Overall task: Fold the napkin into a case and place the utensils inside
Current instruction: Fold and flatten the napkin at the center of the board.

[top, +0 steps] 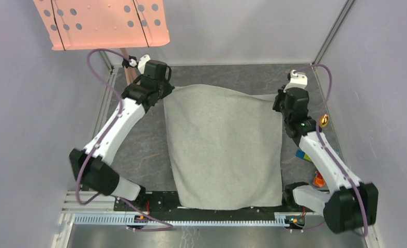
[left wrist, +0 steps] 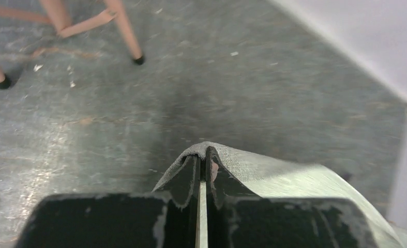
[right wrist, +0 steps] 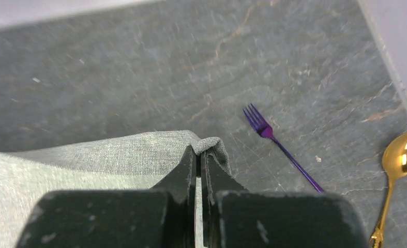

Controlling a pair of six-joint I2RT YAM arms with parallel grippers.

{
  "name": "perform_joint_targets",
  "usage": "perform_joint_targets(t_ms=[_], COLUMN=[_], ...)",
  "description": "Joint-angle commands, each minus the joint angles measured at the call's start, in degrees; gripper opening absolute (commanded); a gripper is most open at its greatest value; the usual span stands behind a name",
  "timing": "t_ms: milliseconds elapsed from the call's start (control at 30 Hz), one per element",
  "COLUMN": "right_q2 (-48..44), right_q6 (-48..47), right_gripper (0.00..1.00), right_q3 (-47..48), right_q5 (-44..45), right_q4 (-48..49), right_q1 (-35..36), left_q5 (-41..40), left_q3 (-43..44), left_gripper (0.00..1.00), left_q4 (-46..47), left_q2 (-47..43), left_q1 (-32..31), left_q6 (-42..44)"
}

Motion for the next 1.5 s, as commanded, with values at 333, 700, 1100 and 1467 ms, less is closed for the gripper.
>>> perform_joint_targets(t_ms=[333, 700, 1100, 1467], right_q2=[29.09, 24.77, 23.38, 41.57], right_q6=[-4.37, -3.21, -4.27, -3.05], right_gripper=[0.0, 0.0, 0.0, 0.0], right_q3=[8.51, 6.89, 10.5, 36.44], right_q5=[-5.09, -19.81, -19.45, -20.79], right_q4=[18.71, -5.69, -0.41, -2.31], right_q1=[-2.15, -2.25, -3.44, -3.54], left_q5=[16.81, 14.47, 15.69, 18.15], left_q3=[-3.57, -7.81, -20.14, -2.89], left_gripper=[0.02, 0.02, 0.02, 0.02], left_q4=[22.36, 2.68, 7.28, 6.76], left_q2=[18.61, 14.53, 0.37, 12.09], left_q1=[10.97, 11.79, 17.05, 17.94], left_q6=[6.36, 6.2, 5.01, 5.66])
